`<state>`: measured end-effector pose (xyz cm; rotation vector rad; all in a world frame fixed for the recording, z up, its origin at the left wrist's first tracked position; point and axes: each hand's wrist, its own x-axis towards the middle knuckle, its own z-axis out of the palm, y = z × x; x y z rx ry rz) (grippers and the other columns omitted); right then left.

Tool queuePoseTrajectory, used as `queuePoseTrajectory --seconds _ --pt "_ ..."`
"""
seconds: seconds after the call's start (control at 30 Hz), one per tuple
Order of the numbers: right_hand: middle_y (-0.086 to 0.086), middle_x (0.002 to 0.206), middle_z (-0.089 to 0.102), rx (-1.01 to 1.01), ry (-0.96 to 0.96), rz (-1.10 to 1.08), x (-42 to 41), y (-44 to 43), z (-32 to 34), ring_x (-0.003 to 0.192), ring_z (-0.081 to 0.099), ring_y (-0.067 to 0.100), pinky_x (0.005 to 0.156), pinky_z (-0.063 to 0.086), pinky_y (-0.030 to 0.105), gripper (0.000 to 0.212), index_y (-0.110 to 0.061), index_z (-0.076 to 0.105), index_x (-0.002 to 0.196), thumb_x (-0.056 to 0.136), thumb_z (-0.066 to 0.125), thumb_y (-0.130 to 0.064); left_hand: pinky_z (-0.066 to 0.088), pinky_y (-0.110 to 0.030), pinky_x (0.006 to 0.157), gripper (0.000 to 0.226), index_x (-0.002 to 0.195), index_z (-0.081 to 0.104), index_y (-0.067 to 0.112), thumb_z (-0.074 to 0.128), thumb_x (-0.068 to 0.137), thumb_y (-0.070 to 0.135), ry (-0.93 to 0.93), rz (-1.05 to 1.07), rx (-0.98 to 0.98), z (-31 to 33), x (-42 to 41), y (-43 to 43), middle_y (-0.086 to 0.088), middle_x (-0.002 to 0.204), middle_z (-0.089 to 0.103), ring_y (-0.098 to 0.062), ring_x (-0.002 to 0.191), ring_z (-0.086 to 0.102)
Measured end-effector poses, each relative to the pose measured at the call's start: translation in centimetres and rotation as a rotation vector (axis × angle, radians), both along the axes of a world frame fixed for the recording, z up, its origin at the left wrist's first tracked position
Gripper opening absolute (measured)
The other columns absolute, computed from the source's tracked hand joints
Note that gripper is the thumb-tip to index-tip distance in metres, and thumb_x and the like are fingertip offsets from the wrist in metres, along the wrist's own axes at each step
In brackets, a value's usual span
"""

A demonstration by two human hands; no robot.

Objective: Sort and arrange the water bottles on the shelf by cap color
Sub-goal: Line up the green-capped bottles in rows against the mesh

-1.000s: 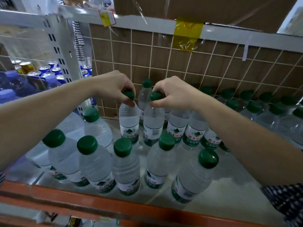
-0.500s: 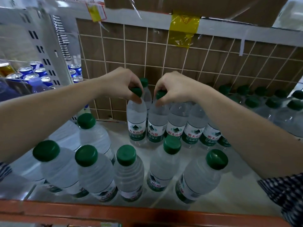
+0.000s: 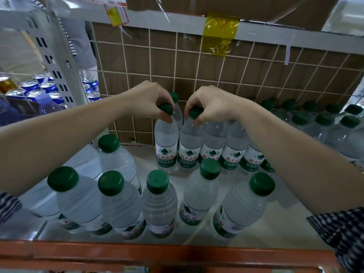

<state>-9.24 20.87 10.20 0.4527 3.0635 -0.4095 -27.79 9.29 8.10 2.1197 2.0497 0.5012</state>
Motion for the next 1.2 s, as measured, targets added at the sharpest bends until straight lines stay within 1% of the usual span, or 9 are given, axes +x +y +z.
queuePoseTrajectory --seconds 0.1,0.23,0.4,0.57,0.67,0.83,0.97,1.07,1.2 --pt "-0.02 0.091 0.054 0.005 0.009 0.007 -0.1 -0.1 0.0 0.082 0.051 0.002 0.069 0.035 0.009 0.029 -0.032 0.068 0.096 0.077 0.079 -0.014 0.04 -0.005 0.065 0.032 0.103 0.072 0.03 0.079 0.075 0.042 0.032 -0.019 0.013 0.2 0.2 0.0 0.026 0.083 0.064 0.014 0.078 0.059" --pt "-0.013 0.099 0.055 -0.004 0.008 0.0 -0.1 -0.2 -0.2 0.091 0.052 0.009 0.077 0.037 0.018 0.03 -0.034 0.066 0.095 0.078 0.078 -0.013 0.039 -0.007 0.07 0.034 0.107 0.072 0.027 0.078 0.076 0.041 0.048 0.001 0.047 -0.4 0.4 0.1 0.015 0.09 0.067 0.01 0.077 0.058" --pt "-0.01 0.104 0.058 -0.024 0.026 -0.024 0.1 -0.2 -0.8 0.095 0.055 0.012 0.071 0.038 0.012 0.032 -0.03 0.068 0.103 0.08 0.075 -0.01 0.039 -0.01 0.069 0.037 0.111 0.069 0.022 0.077 0.079 0.037 0.074 0.025 0.012 -0.4 0.6 -0.1 0.008 0.092 0.065 0.005 0.078 0.056" --pt "-0.006 0.116 0.062 -0.007 0.118 -0.048 1.2 -0.2 -0.4 0.103 0.055 0.009 0.09 0.045 0.02 0.044 -0.018 0.066 0.122 0.08 0.076 -0.016 0.042 -0.021 0.077 0.045 0.119 0.065 0.018 0.075 0.081 0.039 0.146 0.045 -0.043 0.4 0.9 -0.7 0.004 0.101 0.064 -0.013 0.09 0.059" --pt "-0.005 0.113 0.068 -0.091 0.223 -0.056 2.5 -0.6 0.4 0.096 0.062 0.002 0.082 0.046 0.008 0.039 -0.016 0.066 0.122 0.084 0.074 -0.022 0.04 -0.015 0.074 0.049 0.125 0.062 0.018 0.073 0.083 0.041 0.133 0.036 -0.026 1.2 1.7 -1.4 0.007 0.105 0.063 -0.009 0.091 0.058" --pt "-0.008 0.101 0.072 -0.092 0.282 -0.053 5.7 -2.2 1.1 0.091 0.064 -0.005 0.083 0.053 0.012 0.025 -0.018 0.072 0.112 0.089 0.069 -0.026 0.039 -0.004 0.069 0.026 0.118 0.068 0.023 0.058 0.096 0.034 0.109 -0.019 0.02 3.0 5.2 -2.8 0.01 0.106 0.069 0.009 0.087 0.058" --pt "-0.01 0.097 0.072 -0.108 0.297 -0.045 9.5 -4.0 1.5 0.087 0.066 -0.001 0.083 0.056 0.02 0.02 -0.023 0.073 0.109 0.094 0.063 -0.03 0.05 -0.015 0.077 0.024 0.11 0.071 0.024 0.052 0.099 0.034 -0.011 -0.004 -0.011 4.1 9.4 -4.6 0.008 0.094 0.074 -0.004 0.085 0.067" --pt "-0.009 0.092 0.073 -0.173 0.333 -0.067 12.9 -5.7 1.5 0.084 0.068 0.004 0.081 0.057 0.025 0.023 -0.024 0.072 0.107 0.096 0.057 -0.038 0.052 -0.017 0.082 0.026 0.111 0.071 0.021 0.051 0.099 0.033 -0.151 0.03 0.026 4.6 12.7 -6.5 0.011 0.094 0.074 0.002 0.088 0.068" --pt "-0.018 0.085 0.067 -0.211 0.377 -0.084 17.0 -7.5 0.0 0.074 0.061 -0.007 0.065 0.048 0.012 0.03 -0.023 0.07 0.109 0.096 0.054 -0.045 0.043 -0.01 0.071 0.023 0.112 0.07 0.026 0.054 0.099 0.034 -0.142 0.167 0.184 3.3 16.9 -9.0 0.014 0.096 0.071 0.005 0.082 0.062"
